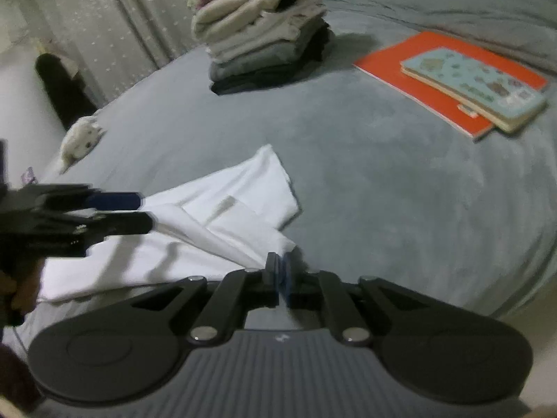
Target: Fold clothes
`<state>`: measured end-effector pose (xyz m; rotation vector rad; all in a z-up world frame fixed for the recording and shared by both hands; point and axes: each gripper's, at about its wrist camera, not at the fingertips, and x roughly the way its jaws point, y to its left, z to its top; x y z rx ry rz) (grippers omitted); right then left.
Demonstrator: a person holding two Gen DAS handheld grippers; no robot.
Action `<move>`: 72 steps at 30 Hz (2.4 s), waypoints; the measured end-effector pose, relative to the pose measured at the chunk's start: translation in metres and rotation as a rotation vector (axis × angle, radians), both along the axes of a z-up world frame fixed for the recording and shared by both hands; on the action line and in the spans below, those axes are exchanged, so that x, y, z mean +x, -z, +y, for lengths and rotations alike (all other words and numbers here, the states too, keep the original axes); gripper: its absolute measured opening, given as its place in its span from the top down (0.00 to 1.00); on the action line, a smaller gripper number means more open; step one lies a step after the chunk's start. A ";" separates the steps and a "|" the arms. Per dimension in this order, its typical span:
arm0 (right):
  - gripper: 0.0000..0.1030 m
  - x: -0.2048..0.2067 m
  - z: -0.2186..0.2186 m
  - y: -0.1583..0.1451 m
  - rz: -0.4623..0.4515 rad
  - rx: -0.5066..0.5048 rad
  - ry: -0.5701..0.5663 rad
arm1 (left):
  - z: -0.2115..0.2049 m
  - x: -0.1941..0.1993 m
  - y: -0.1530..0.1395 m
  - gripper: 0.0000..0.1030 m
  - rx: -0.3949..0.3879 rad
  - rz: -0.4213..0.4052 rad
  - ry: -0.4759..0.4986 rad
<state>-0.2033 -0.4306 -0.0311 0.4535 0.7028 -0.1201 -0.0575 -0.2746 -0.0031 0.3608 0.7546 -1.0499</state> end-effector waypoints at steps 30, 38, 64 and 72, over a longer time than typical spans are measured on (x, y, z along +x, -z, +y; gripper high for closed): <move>0.98 0.045 0.022 0.013 -0.154 -0.313 -0.313 | 0.049 0.031 0.018 0.52 0.024 0.007 -0.054; 0.99 0.013 0.003 -0.013 -0.291 -0.286 -0.139 | 0.056 0.025 0.017 0.92 -0.002 -0.031 -0.036; 0.88 0.097 0.006 -0.006 -0.001 -0.424 0.073 | 0.078 0.040 0.036 0.47 -0.134 -0.068 -0.283; 0.66 0.126 0.039 -0.016 -0.012 -0.394 0.029 | 0.122 0.044 0.028 0.38 -0.148 -0.076 -0.348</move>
